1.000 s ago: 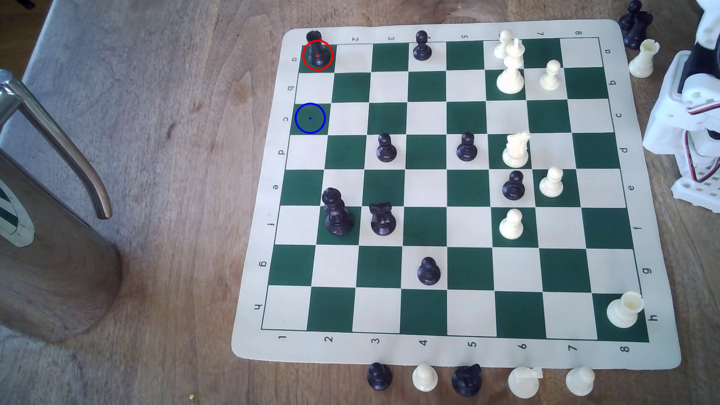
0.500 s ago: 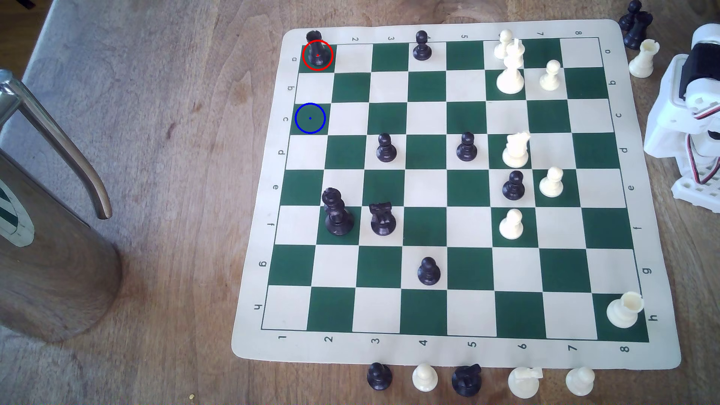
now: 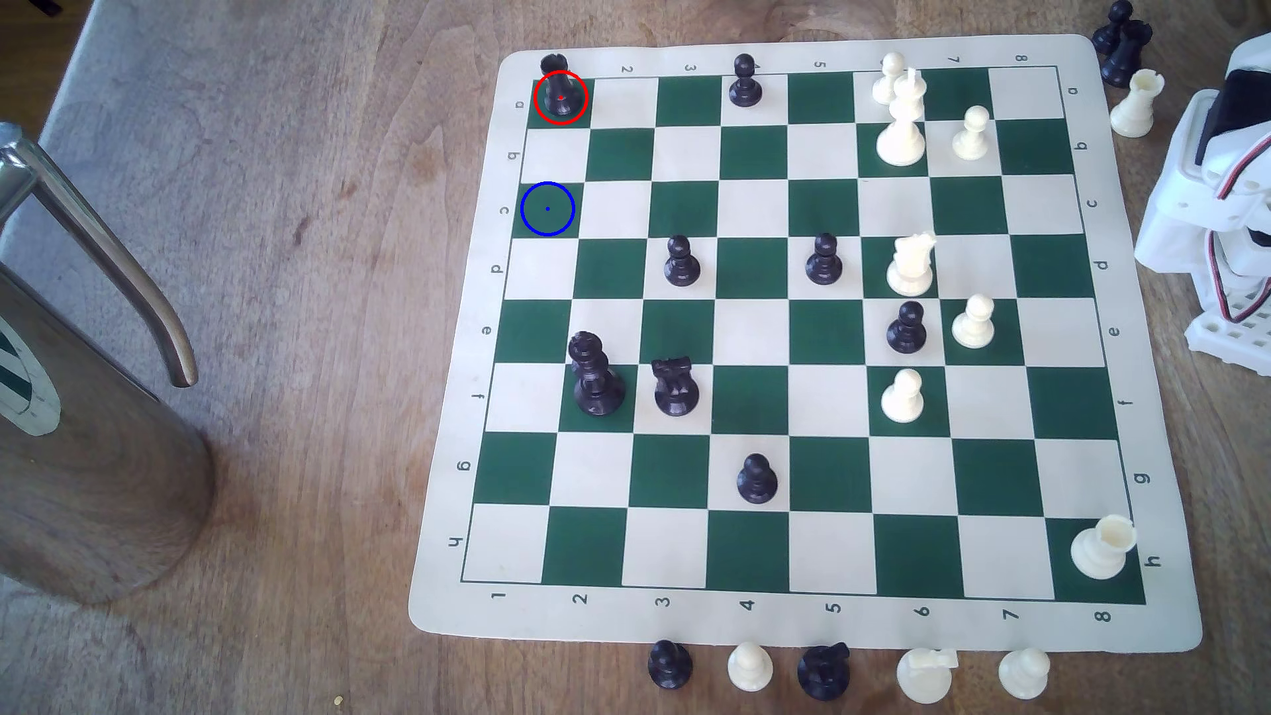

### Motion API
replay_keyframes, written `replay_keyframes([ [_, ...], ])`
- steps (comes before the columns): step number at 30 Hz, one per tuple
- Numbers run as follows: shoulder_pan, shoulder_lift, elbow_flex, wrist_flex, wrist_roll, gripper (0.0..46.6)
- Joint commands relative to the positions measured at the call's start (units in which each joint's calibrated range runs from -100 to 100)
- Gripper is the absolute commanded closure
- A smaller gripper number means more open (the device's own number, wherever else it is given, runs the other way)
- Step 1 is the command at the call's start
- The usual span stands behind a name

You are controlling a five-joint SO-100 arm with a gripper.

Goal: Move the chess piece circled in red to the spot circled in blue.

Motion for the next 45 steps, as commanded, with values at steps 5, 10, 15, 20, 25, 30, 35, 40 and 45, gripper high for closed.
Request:
replay_keyframes([
  [5,0.9,22.4,-28.3,5.5,-4.5,45.6],
  [10,1.2,31.1,-39.3,10.7,-7.8,40.3],
  [15,1.3,38.8,-46.5,11.3,-8.2,33.9],
  [20,1.3,44.0,-52.2,13.4,-8.2,31.5],
  [25,0.8,50.6,-61.1,16.3,-7.8,31.1],
  [30,0.4,55.2,-64.9,16.8,-7.3,31.4],
  [35,0.1,59.8,-68.3,16.3,-7.2,31.4],
  [40,-1.0,64.0,-71.4,15.4,-7.4,31.3],
  [45,-1.1,68.4,-75.9,15.3,-7.6,28.7],
])
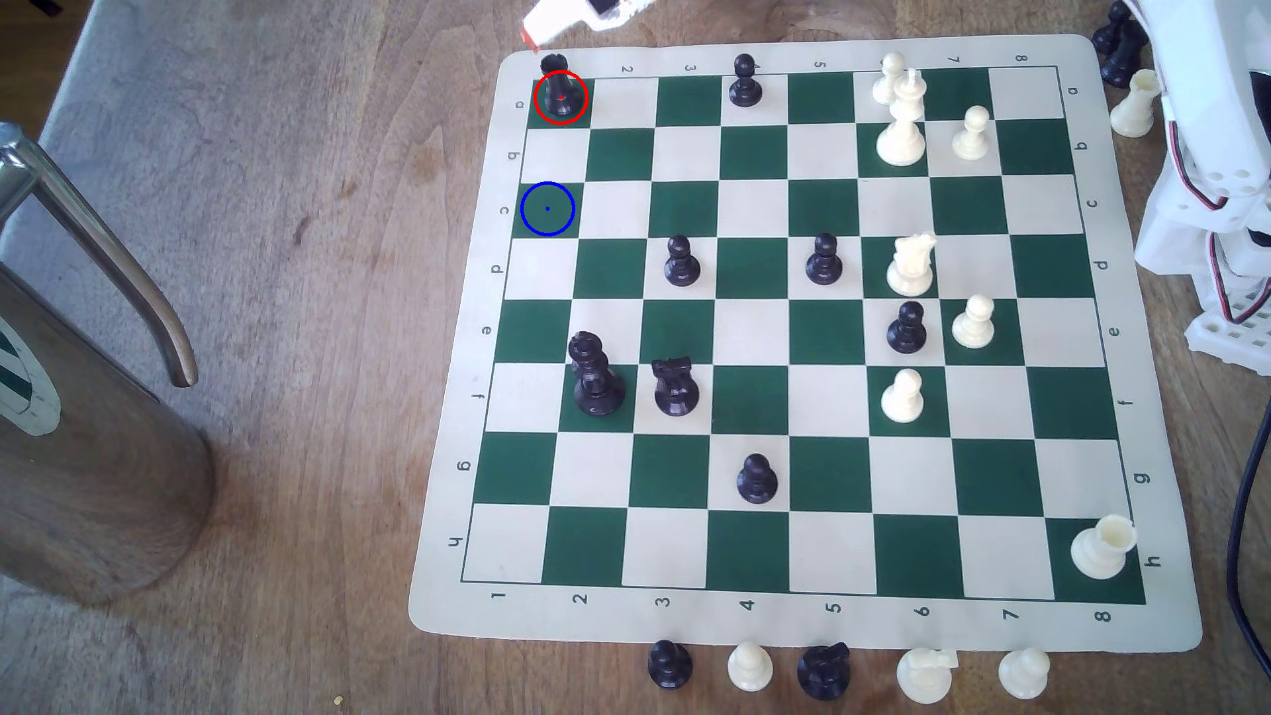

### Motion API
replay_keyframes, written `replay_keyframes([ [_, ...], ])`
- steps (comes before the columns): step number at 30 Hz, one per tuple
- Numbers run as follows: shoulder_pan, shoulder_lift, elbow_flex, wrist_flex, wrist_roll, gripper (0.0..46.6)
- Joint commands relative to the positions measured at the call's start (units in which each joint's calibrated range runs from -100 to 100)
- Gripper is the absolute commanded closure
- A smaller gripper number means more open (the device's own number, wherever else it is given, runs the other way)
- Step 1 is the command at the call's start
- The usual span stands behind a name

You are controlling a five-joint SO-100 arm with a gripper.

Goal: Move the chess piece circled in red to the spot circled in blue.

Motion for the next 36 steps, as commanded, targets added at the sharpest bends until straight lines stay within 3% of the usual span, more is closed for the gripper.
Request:
replay_keyframes([
  [1,0.2,0.0,-7.9,-1.5,-0.3,28.2],
  [16,1.9,6.5,-11.8,-3.8,0.1,25.2],
  [36,1.6,15.0,-19.4,-4.1,-0.2,25.2],
])
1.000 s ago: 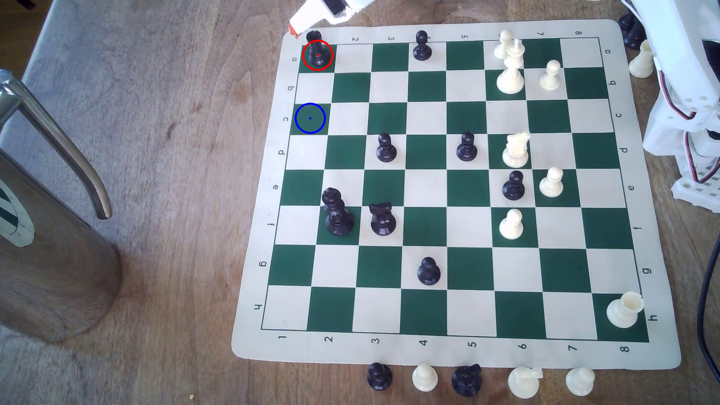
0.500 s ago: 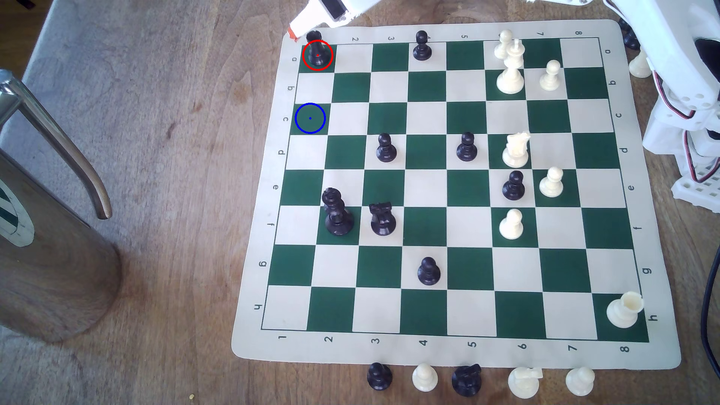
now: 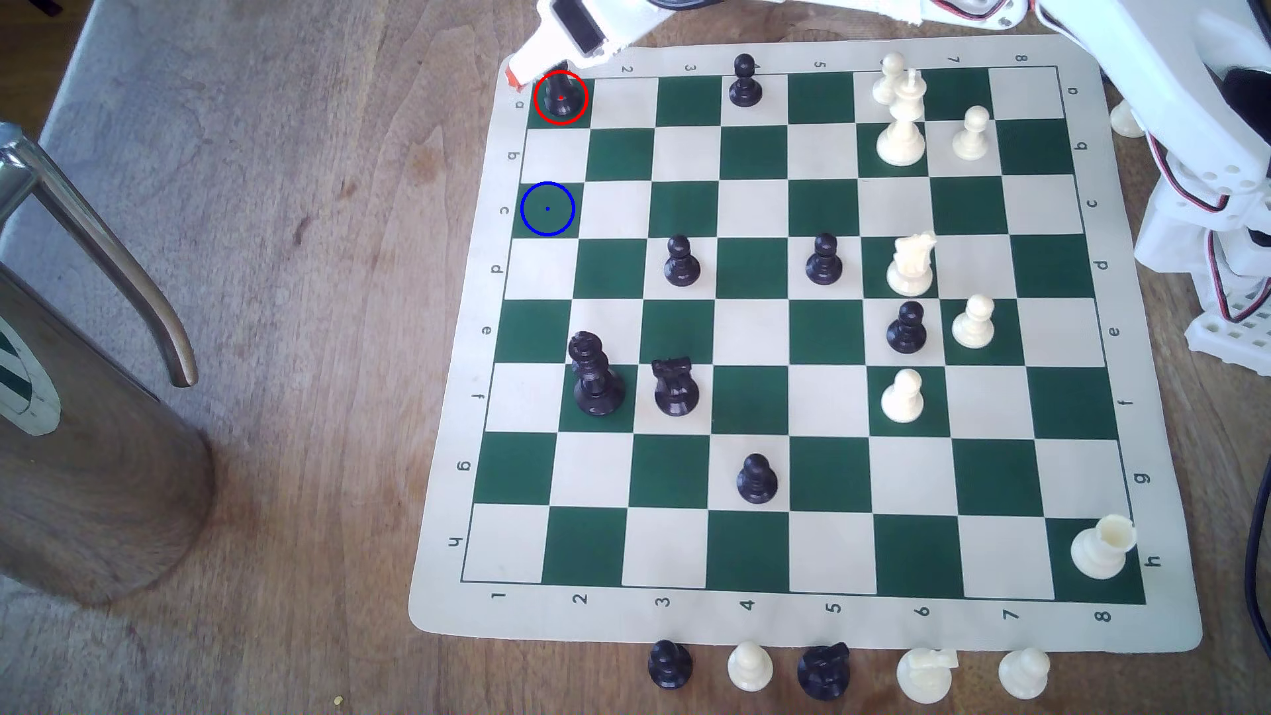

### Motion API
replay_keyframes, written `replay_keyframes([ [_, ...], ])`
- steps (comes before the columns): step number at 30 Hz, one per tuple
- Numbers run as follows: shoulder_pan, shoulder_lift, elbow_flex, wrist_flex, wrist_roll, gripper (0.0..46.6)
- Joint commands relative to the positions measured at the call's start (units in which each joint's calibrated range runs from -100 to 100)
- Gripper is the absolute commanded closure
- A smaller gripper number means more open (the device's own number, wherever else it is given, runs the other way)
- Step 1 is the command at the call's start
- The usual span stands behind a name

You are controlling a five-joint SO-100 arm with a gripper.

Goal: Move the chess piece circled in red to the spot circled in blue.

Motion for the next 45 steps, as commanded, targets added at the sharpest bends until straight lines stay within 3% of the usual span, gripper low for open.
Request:
replay_keyframes([
  [1,-0.3,-2.3,-5.3,-1.0,-0.3,25.4],
  [19,-1.5,-2.0,-5.6,-1.0,-0.3,27.2],
  [35,-2.0,-1.6,-5.6,0.1,0.5,42.8],
  [45,-2.0,-1.6,-6.8,0.1,0.6,45.0],
])
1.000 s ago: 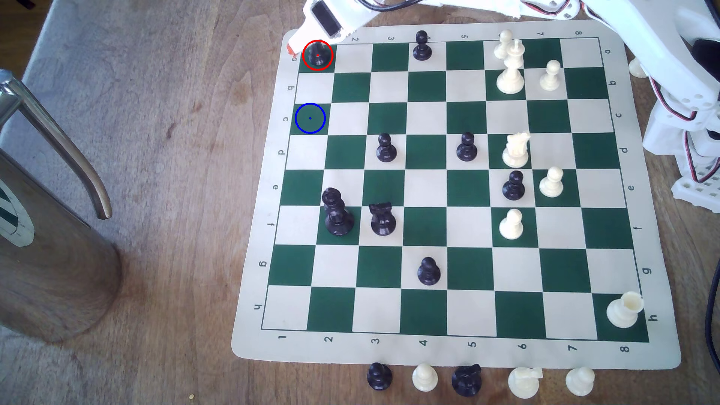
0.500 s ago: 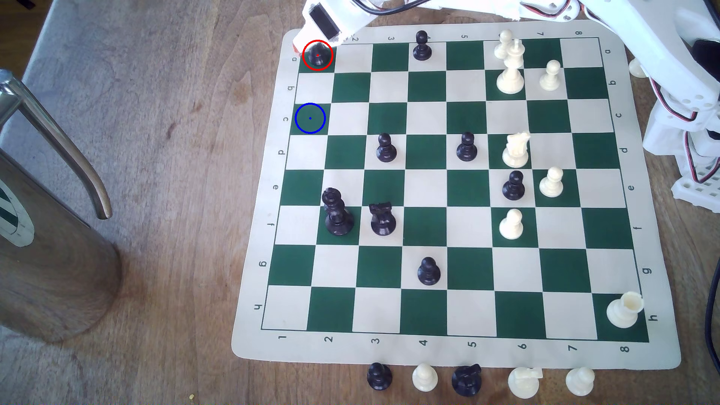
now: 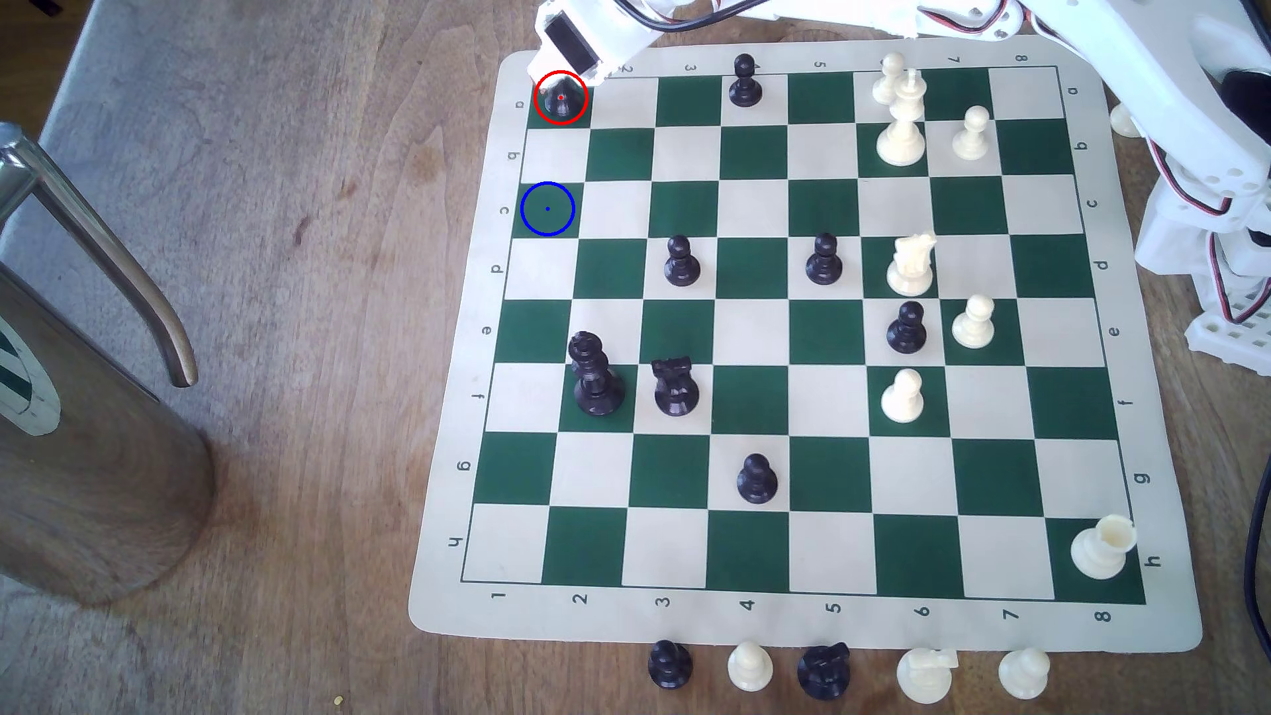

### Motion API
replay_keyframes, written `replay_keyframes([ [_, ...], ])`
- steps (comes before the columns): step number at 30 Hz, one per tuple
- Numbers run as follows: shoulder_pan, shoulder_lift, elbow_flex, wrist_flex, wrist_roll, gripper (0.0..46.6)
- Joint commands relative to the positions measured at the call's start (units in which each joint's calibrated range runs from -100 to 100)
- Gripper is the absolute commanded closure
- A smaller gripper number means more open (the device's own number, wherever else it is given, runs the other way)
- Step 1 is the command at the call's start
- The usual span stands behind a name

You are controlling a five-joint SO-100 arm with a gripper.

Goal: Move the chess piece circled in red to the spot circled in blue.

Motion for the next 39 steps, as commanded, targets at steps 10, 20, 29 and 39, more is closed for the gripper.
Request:
replay_keyframes([
  [10,0.3,-6.1,-8.9,0.8,0.1,45.0],
  [20,1.2,-16.2,-7.6,6.0,0.3,45.0],
  [29,-3.5,-22.8,1.6,5.6,0.0,45.1],
  [39,-8.6,-20.1,4.2,5.1,-0.1,45.1],
])
